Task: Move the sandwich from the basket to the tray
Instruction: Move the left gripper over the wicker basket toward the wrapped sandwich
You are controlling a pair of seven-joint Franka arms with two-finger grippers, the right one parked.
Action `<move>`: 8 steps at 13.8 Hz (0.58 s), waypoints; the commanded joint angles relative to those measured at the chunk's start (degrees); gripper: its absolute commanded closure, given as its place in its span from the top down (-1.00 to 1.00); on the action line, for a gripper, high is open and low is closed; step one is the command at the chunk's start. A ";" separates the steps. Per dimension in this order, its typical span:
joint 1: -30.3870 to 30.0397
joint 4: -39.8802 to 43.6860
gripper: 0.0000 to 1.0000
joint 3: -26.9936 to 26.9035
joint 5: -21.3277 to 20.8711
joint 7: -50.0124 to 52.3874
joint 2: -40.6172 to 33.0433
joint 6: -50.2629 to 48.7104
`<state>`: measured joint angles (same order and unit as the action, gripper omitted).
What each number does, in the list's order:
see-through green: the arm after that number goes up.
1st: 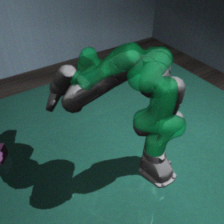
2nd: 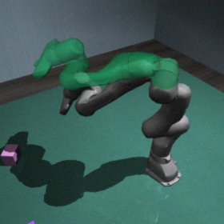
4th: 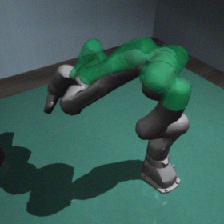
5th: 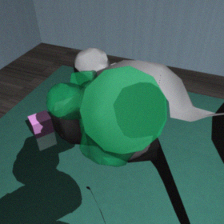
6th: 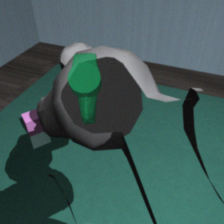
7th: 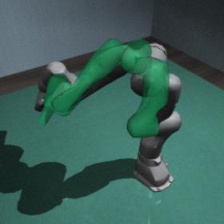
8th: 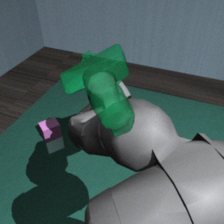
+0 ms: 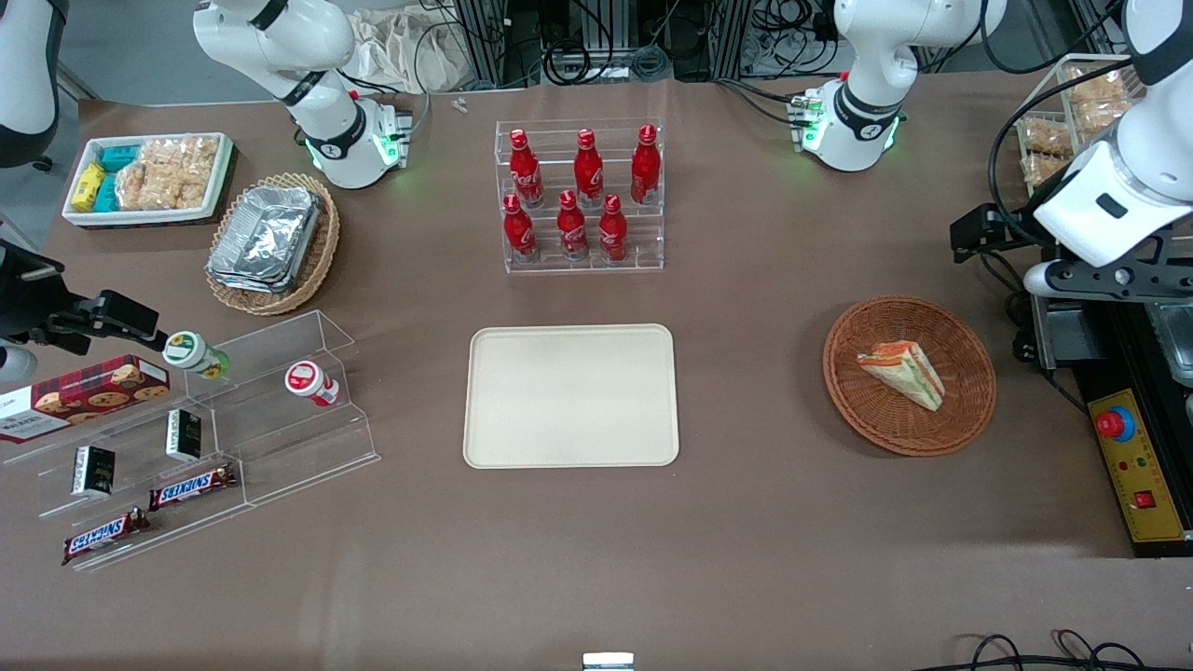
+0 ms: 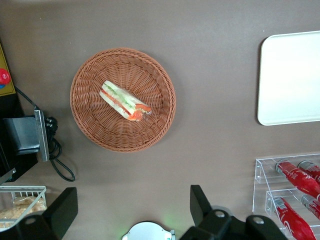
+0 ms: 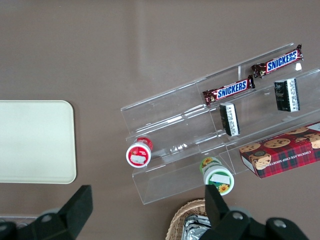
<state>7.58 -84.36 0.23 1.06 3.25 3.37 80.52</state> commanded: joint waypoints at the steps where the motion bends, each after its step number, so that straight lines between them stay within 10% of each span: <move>1: 0.68 1.40 1.00 -1.54 -0.18 -0.35 0.06 -2.46; 8: -0.01 -2.46 1.00 -7.96 -0.45 14.13 1.64 -2.91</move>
<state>7.46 -85.42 -6.12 0.94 11.53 4.25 78.24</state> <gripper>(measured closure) 0.000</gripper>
